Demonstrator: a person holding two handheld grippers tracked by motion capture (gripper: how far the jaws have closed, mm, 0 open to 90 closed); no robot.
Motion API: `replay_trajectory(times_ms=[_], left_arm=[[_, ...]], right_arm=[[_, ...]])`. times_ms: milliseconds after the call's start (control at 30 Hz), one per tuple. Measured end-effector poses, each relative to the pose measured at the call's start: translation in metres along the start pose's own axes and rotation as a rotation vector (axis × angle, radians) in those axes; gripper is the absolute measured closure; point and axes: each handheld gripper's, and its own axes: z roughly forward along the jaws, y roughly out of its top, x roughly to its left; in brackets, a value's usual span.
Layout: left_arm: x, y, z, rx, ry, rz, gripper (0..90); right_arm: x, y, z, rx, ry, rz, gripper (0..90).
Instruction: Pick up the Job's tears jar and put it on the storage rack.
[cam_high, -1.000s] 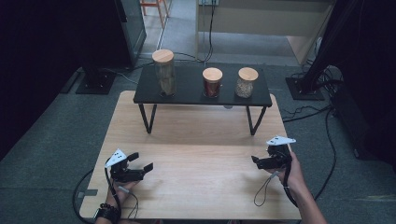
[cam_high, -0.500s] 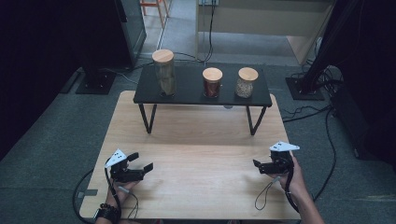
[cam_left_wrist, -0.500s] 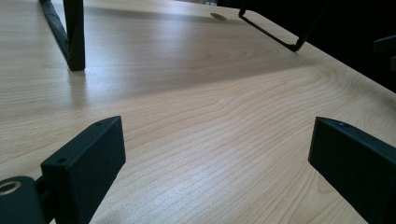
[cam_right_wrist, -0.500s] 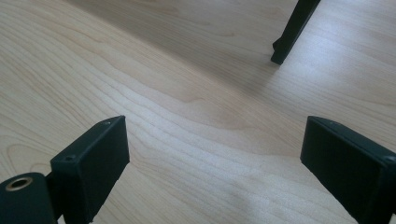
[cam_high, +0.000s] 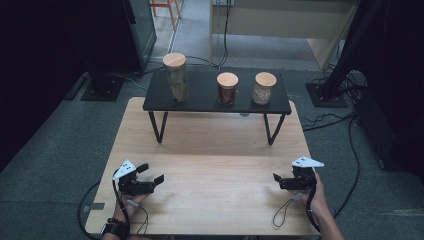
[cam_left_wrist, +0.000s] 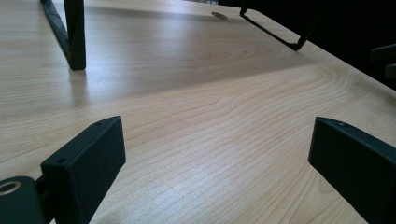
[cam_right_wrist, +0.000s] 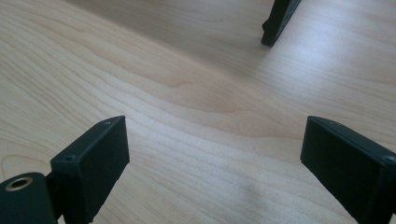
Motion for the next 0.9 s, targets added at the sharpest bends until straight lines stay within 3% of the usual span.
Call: replay_trajectory(times_ms=[900], left_arm=[[0.000, 0.001, 0.000, 0.004, -0.001, 0.003, 4.0]], right_arm=[[0.004, -0.017, 0.017, 0.024, 0.021, 0.018, 7.8]])
